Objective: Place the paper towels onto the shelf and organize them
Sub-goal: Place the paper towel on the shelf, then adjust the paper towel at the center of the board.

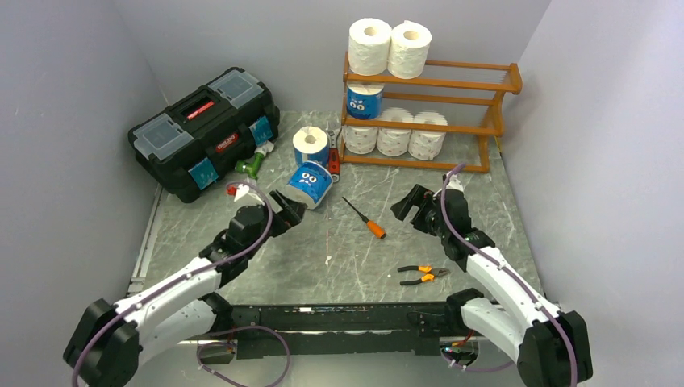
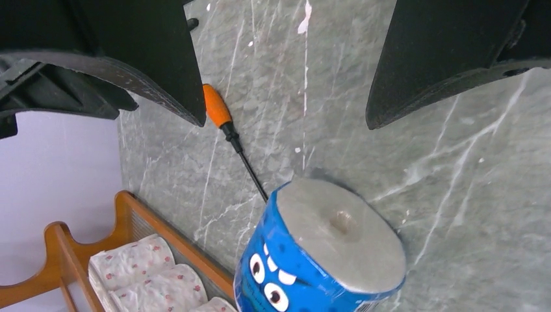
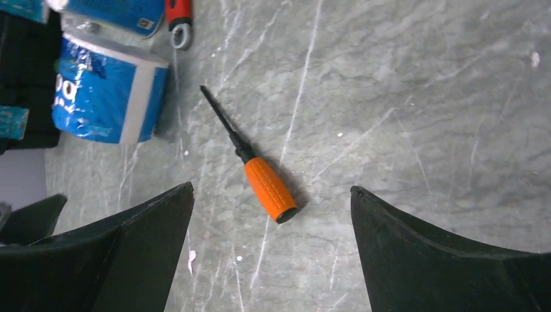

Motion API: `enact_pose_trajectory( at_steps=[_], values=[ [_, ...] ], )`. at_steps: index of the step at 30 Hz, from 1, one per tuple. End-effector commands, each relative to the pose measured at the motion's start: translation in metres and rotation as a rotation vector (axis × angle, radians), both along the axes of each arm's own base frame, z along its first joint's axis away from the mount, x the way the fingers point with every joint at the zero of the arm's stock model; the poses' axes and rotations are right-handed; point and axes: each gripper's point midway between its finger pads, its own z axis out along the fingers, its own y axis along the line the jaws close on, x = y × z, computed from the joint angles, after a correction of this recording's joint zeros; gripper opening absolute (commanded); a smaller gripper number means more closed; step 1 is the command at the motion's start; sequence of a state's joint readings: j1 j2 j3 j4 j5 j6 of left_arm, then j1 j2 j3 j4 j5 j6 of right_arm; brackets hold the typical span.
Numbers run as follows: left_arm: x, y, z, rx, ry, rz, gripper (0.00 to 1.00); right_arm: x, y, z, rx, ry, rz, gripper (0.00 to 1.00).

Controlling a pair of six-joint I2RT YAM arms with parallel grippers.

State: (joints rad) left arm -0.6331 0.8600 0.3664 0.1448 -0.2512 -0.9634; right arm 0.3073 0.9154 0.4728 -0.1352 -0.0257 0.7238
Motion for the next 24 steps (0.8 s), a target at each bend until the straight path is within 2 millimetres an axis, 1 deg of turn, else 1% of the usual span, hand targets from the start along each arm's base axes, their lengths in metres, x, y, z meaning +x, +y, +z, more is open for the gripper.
enact_pose_trajectory(
  at_steps=[1,2,4,7,9,15,18,20,24],
  values=[
    [0.025,-0.025,0.055,-0.164,-0.131,-0.042,1.00,-0.001,0.014,0.017,0.042,-0.090,0.093,0.92],
    [0.028,-0.025,0.058,-0.185,-0.150,-0.038,0.99,-0.004,0.017,0.015,0.054,-0.092,0.106,0.92],
    [0.032,-0.022,0.058,-0.211,-0.171,-0.025,0.99,-0.010,0.019,0.008,0.075,-0.089,0.123,0.91],
    [0.038,-0.018,0.051,-0.214,-0.143,-0.011,0.99,-0.019,0.026,0.003,0.116,-0.093,0.160,0.91],
    [0.041,-0.016,0.046,-0.217,-0.122,-0.013,0.99,-0.023,0.026,0.001,0.125,-0.095,0.158,0.91],
    [0.048,-0.011,0.051,-0.288,-0.171,-0.030,0.99,-0.031,0.030,0.009,0.157,-0.165,0.200,0.91],
    [0.053,-0.008,0.048,-0.285,-0.164,-0.021,0.99,-0.031,0.027,0.012,0.149,-0.176,0.189,0.91],
    [0.054,-0.007,0.049,-0.293,-0.177,-0.022,0.99,-0.032,0.026,0.011,0.147,-0.176,0.178,0.92],
    [0.056,-0.008,0.051,-0.318,-0.203,-0.022,0.99,-0.032,0.030,0.013,0.175,-0.195,0.195,0.93]
  ],
)
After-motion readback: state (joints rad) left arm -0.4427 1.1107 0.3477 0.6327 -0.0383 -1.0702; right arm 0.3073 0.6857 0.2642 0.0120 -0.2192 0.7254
